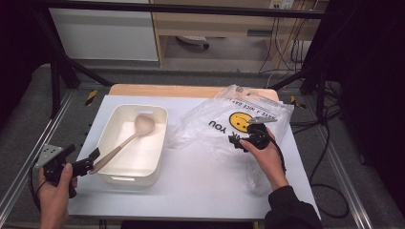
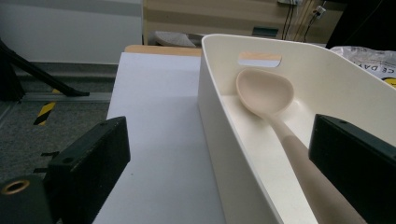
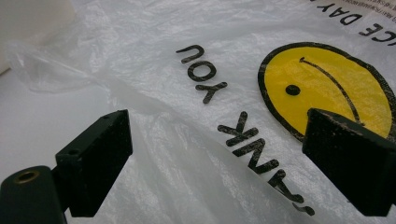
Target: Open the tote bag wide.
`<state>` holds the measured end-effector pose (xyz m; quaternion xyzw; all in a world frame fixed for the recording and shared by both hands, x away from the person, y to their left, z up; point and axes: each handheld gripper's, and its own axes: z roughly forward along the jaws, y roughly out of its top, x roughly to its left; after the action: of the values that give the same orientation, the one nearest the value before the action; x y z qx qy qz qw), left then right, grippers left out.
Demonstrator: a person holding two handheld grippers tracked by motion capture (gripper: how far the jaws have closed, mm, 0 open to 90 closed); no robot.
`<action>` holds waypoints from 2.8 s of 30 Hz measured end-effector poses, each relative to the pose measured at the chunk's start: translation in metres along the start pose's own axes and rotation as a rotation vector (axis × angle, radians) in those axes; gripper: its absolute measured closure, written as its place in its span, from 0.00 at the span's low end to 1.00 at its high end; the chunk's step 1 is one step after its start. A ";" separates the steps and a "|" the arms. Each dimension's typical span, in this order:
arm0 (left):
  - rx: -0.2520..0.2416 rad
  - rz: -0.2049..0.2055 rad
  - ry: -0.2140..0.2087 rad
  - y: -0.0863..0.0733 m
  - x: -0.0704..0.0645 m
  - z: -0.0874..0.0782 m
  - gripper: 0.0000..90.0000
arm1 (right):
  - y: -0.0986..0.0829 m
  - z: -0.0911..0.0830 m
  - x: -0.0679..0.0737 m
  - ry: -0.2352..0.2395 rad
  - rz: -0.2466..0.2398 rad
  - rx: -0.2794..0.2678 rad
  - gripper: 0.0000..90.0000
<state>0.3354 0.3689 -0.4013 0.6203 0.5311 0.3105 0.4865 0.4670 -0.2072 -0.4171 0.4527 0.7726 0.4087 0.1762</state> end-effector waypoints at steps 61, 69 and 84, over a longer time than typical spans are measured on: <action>-0.041 0.121 -0.214 0.046 -0.099 -0.012 0.06 | -0.022 0.012 0.033 0.009 0.002 0.088 1.00; 0.044 0.240 -0.366 0.038 -0.189 0.016 0.05 | -0.019 0.006 0.039 0.038 0.028 0.062 1.00; 0.179 0.303 -0.425 0.002 -0.263 0.069 0.12 | -0.015 -0.010 0.042 0.081 0.033 0.043 1.00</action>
<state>0.3346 0.0970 -0.3878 0.7845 0.3434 0.1946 0.4784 0.4302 -0.1806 -0.4192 0.4524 0.7799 0.4130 0.1284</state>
